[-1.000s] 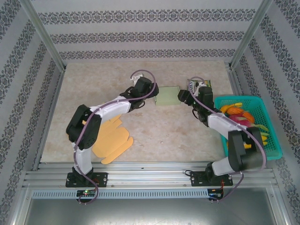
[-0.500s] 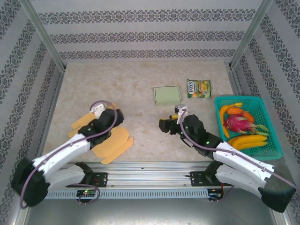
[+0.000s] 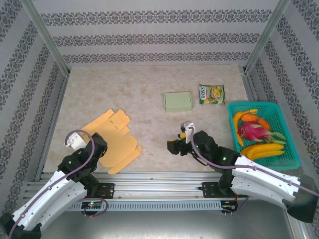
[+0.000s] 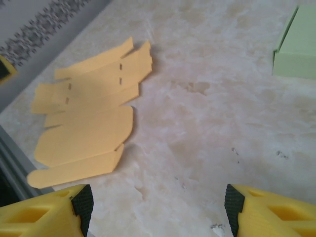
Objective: Fold the paper box
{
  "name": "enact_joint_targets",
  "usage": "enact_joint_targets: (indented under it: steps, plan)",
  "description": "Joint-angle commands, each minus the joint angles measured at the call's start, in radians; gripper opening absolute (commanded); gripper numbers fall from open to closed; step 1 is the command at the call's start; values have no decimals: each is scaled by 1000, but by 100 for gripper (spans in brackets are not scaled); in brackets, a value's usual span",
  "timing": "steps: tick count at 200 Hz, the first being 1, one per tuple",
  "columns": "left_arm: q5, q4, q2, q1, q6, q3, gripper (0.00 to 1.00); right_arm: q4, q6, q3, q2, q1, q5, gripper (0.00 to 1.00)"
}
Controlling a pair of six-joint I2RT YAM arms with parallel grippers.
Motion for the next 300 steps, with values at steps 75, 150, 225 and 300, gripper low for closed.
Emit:
enact_joint_targets:
  steps: [75, 150, 225, 300]
  plan:
    - [194, 191, 277, 533, 193, -42, 96, -160, -41, -76, -284, 9, 55, 73]
    - [615, 576, 504, 887, 316, -126, 89, -138, -58, -97, -275, 6, 43, 73]
    - [659, 563, 148, 887, 336, -186, 86, -129, -62, -110, -286, 6, 46, 73]
    - [671, 587, 170, 886, 337, -195, 86, -106, -62, -116, -235, 4, 43, 74]
